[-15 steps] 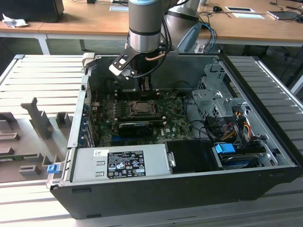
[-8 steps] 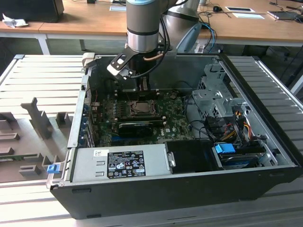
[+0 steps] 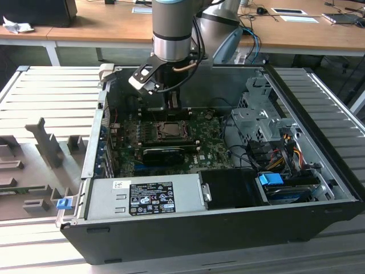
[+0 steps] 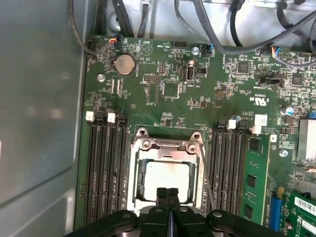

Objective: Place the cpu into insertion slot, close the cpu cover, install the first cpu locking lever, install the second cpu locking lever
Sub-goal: 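Install the first cpu locking lever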

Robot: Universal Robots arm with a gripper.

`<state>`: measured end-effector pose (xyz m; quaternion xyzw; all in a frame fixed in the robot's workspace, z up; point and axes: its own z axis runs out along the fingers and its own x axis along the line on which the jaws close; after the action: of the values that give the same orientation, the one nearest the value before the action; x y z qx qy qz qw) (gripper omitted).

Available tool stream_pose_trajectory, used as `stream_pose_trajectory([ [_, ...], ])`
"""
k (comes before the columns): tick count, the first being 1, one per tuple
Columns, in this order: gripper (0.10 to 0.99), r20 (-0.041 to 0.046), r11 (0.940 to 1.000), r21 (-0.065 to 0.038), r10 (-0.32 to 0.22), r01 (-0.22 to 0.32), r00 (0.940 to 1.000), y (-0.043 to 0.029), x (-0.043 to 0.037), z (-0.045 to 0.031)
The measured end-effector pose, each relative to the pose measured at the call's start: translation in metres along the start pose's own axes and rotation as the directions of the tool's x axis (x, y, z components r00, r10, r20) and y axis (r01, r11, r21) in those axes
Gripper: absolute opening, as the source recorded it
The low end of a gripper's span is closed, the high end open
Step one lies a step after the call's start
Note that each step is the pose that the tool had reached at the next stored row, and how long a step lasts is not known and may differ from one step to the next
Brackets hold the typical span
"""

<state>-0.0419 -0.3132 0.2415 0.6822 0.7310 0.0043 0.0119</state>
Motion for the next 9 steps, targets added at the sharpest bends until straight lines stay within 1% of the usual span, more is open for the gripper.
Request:
stream_pose_trajectory([
  [3,0.106,0.0004,1.0000,0.000,0.000,0.000,1.0000,0.0002,-0.0001,-0.0094],
  [5,0.106,0.0029,1.0000,0.000,0.000,0.000,1.0000,0.0003,-0.0001,-0.0140],
  [6,0.106,0.0044,1.0000,0.000,0.000,0.000,1.0000,0.0005,-0.0002,-0.0185],
  [7,0.106,0.0064,1.0000,0.000,0.000,0.000,1.0000,0.0006,-0.0002,-0.0251],
  [8,0.106,0.0085,1.0000,0.001,0.000,0.000,1.0000,0.0007,-0.0003,-0.0292],
  [9,0.106,0.0096,0.9997,0.000,-0.024,0.024,0.9997,0.0007,-0.0003,-0.0292],
])
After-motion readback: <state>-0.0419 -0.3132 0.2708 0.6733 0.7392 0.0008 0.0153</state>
